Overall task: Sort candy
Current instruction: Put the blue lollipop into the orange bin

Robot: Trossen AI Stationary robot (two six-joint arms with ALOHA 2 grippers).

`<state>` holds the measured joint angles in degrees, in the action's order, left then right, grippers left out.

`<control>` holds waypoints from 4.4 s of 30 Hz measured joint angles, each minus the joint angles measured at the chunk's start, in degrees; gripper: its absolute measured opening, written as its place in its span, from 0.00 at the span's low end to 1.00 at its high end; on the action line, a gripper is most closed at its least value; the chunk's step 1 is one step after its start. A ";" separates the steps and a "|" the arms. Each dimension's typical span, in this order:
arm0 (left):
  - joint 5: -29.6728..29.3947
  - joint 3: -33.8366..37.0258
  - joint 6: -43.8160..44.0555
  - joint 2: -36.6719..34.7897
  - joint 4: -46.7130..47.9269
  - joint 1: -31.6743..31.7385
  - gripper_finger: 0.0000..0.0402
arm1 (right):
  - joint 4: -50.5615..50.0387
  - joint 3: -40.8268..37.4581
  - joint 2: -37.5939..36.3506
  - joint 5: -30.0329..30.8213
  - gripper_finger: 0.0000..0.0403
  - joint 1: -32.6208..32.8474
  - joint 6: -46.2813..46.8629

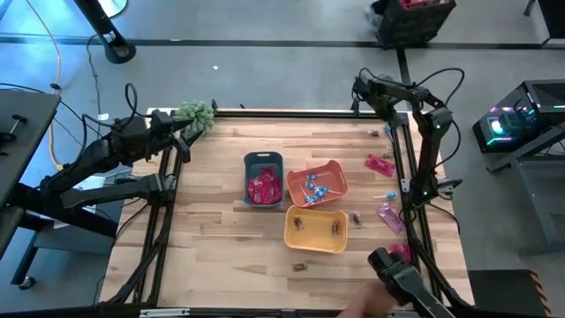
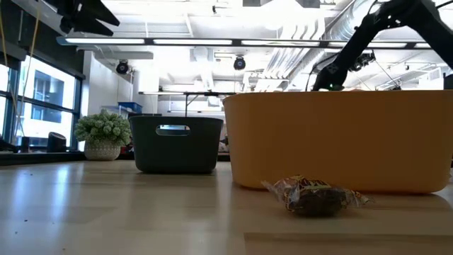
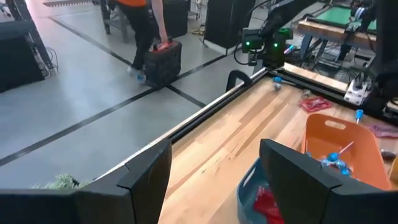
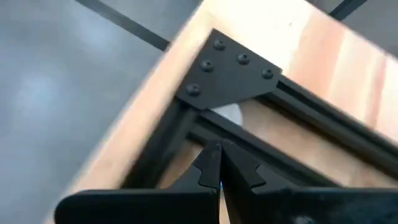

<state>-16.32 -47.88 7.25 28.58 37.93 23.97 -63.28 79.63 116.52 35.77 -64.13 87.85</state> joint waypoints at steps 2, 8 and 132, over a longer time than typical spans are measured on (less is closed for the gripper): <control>0.01 0.01 0.00 0.00 1.07 0.00 0.59 | -3.05 0.68 1.81 -0.71 0.00 0.13 -2.01; 0.70 0.01 1.74 0.00 5.63 0.00 0.59 | -10.04 3.00 7.25 -0.18 0.00 0.97 -3.44; 6.55 0.03 15.21 -5.62 12.38 -0.01 0.59 | -2.24 1.86 -11.68 -21.32 0.00 16.65 -58.38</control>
<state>-9.76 -47.86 22.46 22.96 50.30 23.96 -65.51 81.49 104.83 14.45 -47.48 29.47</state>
